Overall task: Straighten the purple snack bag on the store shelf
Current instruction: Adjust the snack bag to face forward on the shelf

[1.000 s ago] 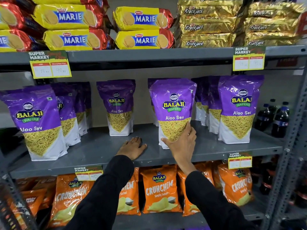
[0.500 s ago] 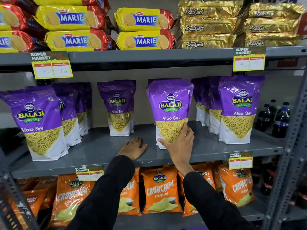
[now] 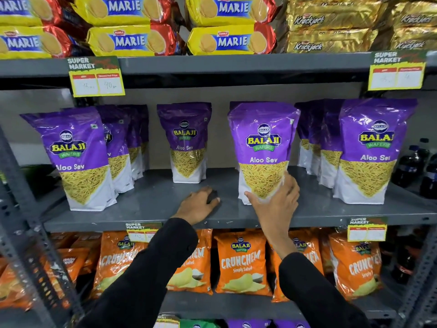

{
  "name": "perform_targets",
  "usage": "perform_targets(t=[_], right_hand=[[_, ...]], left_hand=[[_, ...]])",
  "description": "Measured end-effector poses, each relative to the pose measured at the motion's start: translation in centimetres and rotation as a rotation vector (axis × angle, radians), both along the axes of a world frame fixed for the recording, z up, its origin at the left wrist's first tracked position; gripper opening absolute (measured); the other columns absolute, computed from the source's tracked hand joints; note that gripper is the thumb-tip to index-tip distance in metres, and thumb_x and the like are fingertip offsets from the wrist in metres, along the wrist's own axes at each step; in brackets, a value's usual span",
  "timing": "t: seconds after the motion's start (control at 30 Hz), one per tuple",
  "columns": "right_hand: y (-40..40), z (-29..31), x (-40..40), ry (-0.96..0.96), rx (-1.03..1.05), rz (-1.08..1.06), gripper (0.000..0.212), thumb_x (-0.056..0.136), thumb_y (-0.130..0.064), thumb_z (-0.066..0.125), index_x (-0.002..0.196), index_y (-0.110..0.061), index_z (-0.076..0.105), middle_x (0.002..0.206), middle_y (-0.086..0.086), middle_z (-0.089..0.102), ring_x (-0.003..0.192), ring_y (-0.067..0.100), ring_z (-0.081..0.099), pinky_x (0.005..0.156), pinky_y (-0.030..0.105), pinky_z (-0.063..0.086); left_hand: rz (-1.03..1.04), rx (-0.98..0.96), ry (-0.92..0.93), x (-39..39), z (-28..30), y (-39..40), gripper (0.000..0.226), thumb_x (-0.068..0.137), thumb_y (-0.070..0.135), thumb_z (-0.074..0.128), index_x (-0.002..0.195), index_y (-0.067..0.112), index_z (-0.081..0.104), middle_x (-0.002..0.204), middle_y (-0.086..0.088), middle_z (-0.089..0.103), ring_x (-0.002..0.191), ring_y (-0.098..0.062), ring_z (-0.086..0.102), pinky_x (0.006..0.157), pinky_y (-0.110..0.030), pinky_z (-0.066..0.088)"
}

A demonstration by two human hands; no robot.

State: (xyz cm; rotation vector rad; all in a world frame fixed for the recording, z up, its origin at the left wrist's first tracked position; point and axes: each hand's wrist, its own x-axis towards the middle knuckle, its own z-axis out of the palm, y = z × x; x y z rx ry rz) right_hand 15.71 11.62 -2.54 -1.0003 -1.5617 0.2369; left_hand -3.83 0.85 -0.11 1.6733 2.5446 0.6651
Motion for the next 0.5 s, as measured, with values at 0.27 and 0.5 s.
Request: perform_targets(t=[0.27, 0.5], right_hand=[[-6.9, 1.3, -7.0, 0.174, 0.141, 0.428, 0.059, 0.093, -0.038, 0.071, 0.141, -0.019, 0.041, 0.136, -0.003, 0.044, 0.112, 0.013, 0.054, 0.091, 0.035, 0.054], [-8.3, 4.3, -19.2, 0.048, -0.208, 0.484, 0.089, 0.081, -0.036, 0.081, 0.15, -0.004, 0.032, 0.142, 0.017, 0.042, 0.133, 0.035, 0.042, 0.108, 0.043, 0.041]], left_hand=[[0.101, 0.018, 0.067, -6.4, 0.4, -6.3, 0.054, 0.107, 0.049, 0.033, 0.154, 0.024, 0.041, 0.166, -0.004, 0.035, 0.15, -0.031, 0.037, 0.123, -0.047, 0.025], [0.11, -0.032, 0.08, -13.2, 0.4, -9.9, 0.05, 0.109, 0.037, 0.036, 0.152, 0.014, 0.042, 0.165, -0.012, 0.036, 0.153, -0.029, 0.033, 0.125, -0.046, 0.024]])
